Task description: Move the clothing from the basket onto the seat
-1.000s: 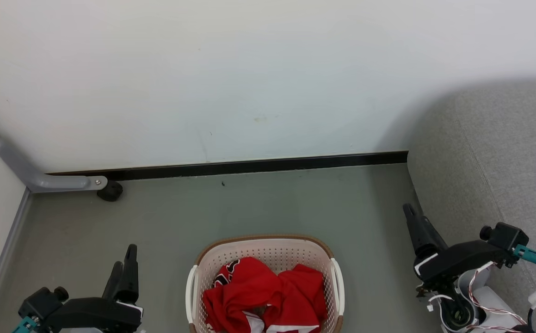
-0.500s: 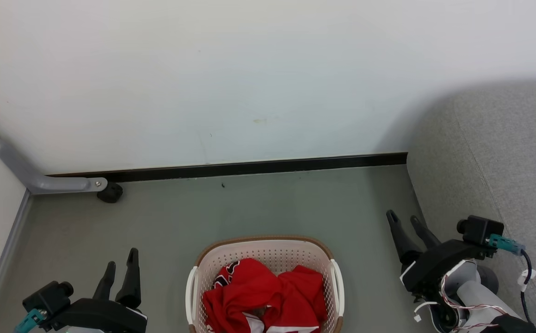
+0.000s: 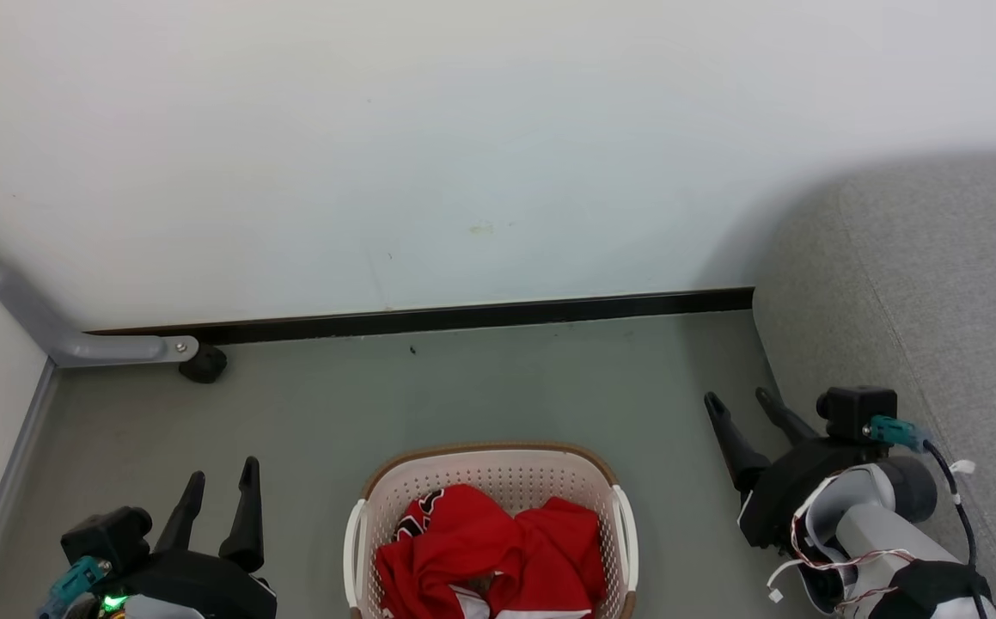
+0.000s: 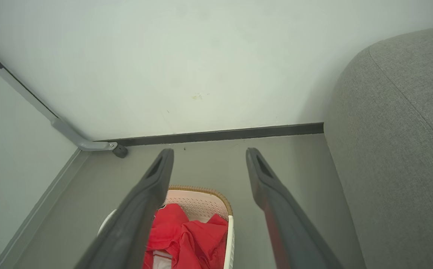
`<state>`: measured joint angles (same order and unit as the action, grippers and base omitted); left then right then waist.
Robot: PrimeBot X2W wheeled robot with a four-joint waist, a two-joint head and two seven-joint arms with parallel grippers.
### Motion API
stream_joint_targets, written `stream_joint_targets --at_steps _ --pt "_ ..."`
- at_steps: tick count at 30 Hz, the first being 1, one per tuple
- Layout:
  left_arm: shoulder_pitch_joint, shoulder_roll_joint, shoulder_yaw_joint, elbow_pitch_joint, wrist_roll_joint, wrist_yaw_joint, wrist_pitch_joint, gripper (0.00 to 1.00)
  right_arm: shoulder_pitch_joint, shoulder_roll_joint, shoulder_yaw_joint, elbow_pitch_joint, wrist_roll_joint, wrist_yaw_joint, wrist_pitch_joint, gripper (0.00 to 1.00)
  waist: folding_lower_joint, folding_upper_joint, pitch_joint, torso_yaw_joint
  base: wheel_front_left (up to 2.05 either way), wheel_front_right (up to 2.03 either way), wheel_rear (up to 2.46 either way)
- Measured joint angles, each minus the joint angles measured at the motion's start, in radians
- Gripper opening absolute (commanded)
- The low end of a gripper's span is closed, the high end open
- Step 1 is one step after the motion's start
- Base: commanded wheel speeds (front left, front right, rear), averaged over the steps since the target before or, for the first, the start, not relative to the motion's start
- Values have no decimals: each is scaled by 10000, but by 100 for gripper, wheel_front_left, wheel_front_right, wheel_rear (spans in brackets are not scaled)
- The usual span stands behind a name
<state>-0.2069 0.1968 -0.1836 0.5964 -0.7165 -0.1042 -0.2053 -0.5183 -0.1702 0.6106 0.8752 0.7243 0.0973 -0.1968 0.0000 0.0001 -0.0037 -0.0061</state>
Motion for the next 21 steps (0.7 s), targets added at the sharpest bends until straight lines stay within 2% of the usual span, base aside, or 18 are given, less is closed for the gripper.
stream_joint_targets --at_steps 11,21 --pt "-163 50 -12 176 1745 165 -389 100 -776 -132 732 731 -1124 -182 -435 100 0 0 -2 -55 0 0 0" --pt "-193 -56 441 130 2253 263 -441 100 -912 -196 422 660 -1191 -284 -514 100 0 0 8 -39 0 0 0"
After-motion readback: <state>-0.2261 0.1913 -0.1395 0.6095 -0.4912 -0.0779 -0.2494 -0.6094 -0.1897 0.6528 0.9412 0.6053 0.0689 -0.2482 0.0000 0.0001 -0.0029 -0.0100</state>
